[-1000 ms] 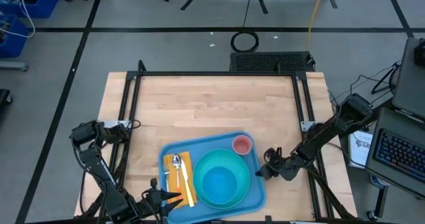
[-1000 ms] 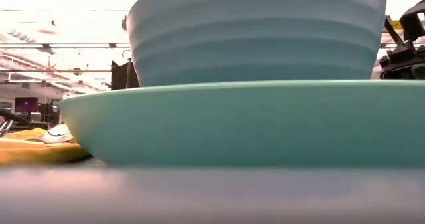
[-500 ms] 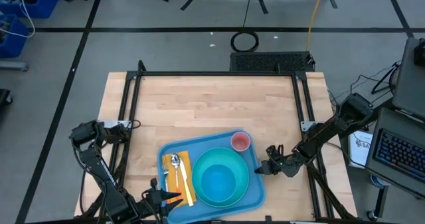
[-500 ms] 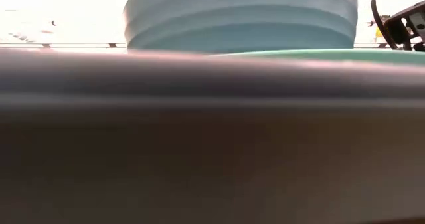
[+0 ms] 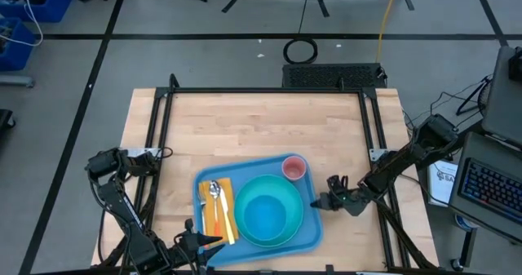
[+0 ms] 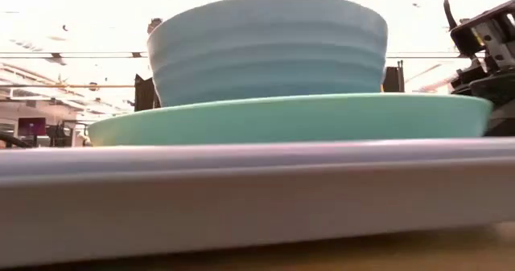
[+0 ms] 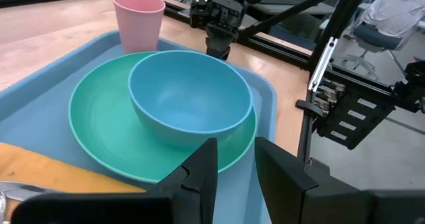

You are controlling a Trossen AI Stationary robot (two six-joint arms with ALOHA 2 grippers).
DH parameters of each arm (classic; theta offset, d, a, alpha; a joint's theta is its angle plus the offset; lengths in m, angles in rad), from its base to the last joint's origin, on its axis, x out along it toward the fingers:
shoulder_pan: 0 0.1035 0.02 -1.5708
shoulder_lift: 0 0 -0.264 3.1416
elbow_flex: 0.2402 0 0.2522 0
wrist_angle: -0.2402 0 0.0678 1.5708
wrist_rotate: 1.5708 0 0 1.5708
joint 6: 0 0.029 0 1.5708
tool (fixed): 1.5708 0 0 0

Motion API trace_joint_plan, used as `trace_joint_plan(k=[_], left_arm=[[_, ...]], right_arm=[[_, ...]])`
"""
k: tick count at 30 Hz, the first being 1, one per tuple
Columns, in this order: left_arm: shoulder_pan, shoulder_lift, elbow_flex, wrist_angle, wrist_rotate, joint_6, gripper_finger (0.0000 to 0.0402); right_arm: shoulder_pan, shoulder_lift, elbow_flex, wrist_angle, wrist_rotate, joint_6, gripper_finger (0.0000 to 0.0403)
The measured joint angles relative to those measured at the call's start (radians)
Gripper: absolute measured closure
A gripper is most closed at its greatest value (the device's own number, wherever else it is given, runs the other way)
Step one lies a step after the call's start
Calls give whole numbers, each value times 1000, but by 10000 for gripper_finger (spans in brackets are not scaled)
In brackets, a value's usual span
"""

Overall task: Set up tray
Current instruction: Move the serving tray to the center of the table

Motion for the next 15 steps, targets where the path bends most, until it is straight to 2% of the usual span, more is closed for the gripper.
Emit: trace_joint_plan(k=[15], left_arm=[[0,0,0,0,0,-5,298]], right_arm=[[-67,-2,-11,-13,54,-1,387]])
